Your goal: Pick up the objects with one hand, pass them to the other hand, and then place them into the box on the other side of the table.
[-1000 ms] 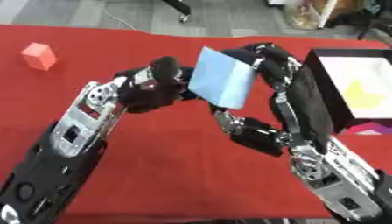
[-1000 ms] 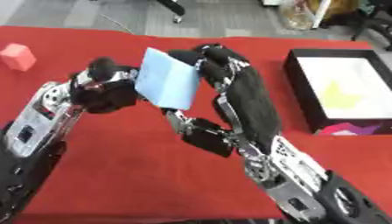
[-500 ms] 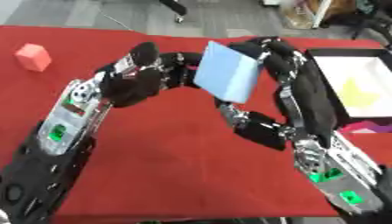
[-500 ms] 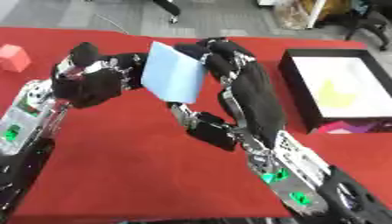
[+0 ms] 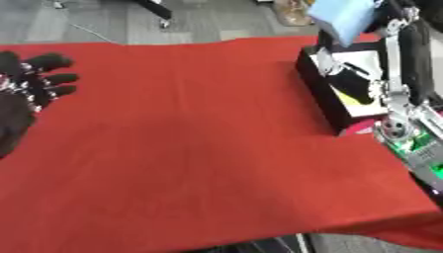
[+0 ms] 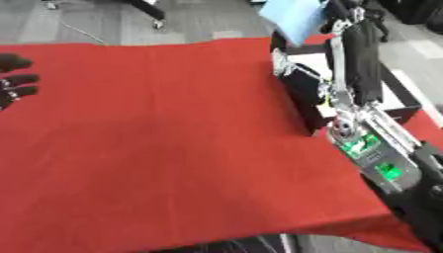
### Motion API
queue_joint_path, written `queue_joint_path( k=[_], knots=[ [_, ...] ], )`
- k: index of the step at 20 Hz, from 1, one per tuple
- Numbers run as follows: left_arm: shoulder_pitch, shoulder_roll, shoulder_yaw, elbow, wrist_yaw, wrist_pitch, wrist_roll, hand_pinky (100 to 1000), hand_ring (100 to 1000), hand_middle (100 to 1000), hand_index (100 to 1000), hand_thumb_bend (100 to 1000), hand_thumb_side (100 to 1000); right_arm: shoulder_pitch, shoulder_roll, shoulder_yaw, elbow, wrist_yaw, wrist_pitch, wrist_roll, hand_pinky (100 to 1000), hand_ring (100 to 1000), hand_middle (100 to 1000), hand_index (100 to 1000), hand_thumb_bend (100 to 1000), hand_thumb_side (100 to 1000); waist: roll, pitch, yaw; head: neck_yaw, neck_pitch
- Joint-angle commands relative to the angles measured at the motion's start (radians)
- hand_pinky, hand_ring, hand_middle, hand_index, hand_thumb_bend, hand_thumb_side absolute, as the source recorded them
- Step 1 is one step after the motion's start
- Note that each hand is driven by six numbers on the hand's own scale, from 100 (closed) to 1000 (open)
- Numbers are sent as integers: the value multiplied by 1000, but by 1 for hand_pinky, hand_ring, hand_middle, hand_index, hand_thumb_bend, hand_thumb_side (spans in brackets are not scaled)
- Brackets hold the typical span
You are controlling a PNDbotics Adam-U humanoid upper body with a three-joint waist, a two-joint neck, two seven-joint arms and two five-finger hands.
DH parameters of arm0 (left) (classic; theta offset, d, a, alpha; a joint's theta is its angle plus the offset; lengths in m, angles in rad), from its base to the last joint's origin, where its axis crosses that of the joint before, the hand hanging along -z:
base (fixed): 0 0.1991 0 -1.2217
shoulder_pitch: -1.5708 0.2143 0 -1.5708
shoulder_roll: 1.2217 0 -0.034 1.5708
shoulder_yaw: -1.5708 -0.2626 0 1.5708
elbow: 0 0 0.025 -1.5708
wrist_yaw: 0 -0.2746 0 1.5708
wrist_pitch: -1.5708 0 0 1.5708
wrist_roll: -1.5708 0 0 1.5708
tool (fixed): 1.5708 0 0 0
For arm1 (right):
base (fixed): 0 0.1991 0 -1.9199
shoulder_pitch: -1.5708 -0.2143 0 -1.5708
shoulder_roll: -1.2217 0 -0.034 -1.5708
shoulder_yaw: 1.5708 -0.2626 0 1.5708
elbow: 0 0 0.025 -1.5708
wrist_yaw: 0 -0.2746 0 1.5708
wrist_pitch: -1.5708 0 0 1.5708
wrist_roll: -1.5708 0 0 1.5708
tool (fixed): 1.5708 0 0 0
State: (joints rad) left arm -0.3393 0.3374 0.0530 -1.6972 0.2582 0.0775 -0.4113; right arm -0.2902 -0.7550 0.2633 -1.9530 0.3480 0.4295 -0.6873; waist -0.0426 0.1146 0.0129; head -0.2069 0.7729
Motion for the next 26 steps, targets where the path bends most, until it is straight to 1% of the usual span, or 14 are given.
queue_joint_path(
  k=[1,5,6,7,8,9,11,12,13,15,17,18,20,26],
  knots=[
    [28,4,69,-68,-26,-13,64,905,832,839,899,276,926,-14,-75,-69,128,-176,174,-115,496,677,519,446,100,224,6,-3,9,-42,-3],
    [79,-17,112,-129,-94,-13,107,895,814,816,870,209,940,-66,-104,-63,389,-350,174,-197,501,685,528,467,100,228,12,3,29,-67,-3],
    [87,-23,117,-141,-111,-9,113,893,810,812,867,200,939,-80,-109,-56,442,-370,165,-191,511,690,535,474,100,223,13,4,33,-72,-3],
    [94,-32,123,-151,-126,-6,119,892,807,809,864,198,942,-95,-113,-49,500,-380,164,-173,515,692,538,480,100,174,14,5,38,-77,-3],
    [98,-39,126,-160,-136,-2,123,891,805,806,862,190,940,-111,-114,-45,551,-382,161,-152,515,694,540,491,100,219,15,5,41,-80,-3],
    [102,-47,128,-167,-144,1,127,890,804,805,860,187,941,-125,-111,-47,607,-388,160,-133,516,696,543,508,100,215,17,5,46,-83,-3],
    [108,-59,131,-178,-154,7,132,889,802,803,859,179,944,-148,-106,-53,707,-404,153,-105,536,716,569,616,100,268,18,6,56,-88,-3],
    [109,-64,132,-183,-157,9,134,888,801,802,859,179,949,-155,-106,-54,749,-410,148,-89,551,731,590,674,163,304,19,6,60,-89,-3],
    [111,-66,133,-187,-160,11,135,888,800,801,858,174,946,-159,-107,-55,781,-413,145,-70,571,748,618,745,263,387,19,6,64,-90,-3],
    [115,-69,136,-192,-164,13,139,887,798,799,858,173,947,-163,-112,-59,821,-406,145,-32,607,783,680,846,448,487,19,7,68,-91,-3],
    [118,-71,140,-195,-167,16,143,887,798,799,858,172,947,-164,-117,-64,835,-395,151,7,653,822,735,919,555,518,18,7,69,-93,-3],
    [119,-71,142,-195,-169,17,145,887,798,799,858,172,947,-164,-120,-68,836,-388,155,22,653,822,735,919,555,518,18,7,69,-94,-3],
    [120,-72,143,-196,-170,18,147,887,798,800,859,169,949,-160,-126,-78,830,-371,161,38,702,860,788,967,628,567,17,6,69,-96,-3],
    [124,-72,146,-197,-182,18,144,888,799,801,860,166,952,-125,-148,-109,745,-299,175,43,756,903,847,1000,665,590,14,4,68,-98,-3]
  ],
)
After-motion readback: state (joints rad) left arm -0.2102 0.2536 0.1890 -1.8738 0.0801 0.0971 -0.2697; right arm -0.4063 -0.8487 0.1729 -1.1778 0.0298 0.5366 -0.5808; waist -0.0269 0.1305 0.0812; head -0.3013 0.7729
